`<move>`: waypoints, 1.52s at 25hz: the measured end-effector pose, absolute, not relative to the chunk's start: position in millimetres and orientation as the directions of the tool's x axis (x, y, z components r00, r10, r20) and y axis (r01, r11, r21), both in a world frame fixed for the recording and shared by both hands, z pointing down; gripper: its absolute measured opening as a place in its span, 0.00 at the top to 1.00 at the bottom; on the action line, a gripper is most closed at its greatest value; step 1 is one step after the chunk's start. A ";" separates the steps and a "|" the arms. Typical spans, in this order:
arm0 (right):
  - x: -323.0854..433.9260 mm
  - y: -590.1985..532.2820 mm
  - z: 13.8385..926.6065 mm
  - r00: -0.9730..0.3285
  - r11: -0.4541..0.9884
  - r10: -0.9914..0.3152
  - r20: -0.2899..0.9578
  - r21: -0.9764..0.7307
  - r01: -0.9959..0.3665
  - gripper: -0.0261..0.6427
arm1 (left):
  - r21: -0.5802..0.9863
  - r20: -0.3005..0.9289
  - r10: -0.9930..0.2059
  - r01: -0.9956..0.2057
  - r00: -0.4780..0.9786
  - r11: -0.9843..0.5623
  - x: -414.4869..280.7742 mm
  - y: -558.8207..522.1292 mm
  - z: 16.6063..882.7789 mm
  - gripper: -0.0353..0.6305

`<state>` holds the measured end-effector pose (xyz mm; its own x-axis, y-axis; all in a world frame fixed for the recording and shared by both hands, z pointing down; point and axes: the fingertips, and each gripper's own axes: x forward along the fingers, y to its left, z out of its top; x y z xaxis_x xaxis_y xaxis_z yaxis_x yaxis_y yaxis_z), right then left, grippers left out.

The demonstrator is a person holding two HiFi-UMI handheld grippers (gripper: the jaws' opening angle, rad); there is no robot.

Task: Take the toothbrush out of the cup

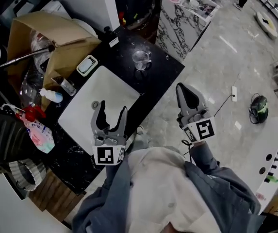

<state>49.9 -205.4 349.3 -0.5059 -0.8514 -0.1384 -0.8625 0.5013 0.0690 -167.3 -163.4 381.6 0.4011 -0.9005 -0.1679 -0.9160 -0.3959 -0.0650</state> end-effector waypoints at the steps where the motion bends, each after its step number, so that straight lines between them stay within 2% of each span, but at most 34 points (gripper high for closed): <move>1: 47.0 -211.8 347.8 -0.503 0.497 -0.853 -0.138 0.075 -0.864 0.95 | -0.068 -0.168 -0.897 -0.913 0.409 -0.403 -168.1 -169.7 382.5 0.48; 11: 47.6 -239.8 353.8 -0.498 0.494 -0.861 -0.103 0.062 -0.867 0.95 | -0.032 -0.136 -0.882 -0.892 0.451 -0.451 -152.5 -209.5 383.1 0.48; 22: 66.2 -275.7 357.6 -0.551 0.552 -0.825 -0.129 0.031 -0.834 0.95 | -0.075 -0.124 -0.891 -0.899 0.437 -0.431 -111.1 -239.7 385.3 0.48; 38: 65.1 -302.2 360.0 -0.563 0.566 -0.815 -0.140 0.016 -0.824 0.95 | -0.099 -0.085 -0.899 -0.901 0.430 -0.422 -105.6 -262.2 394.9 0.48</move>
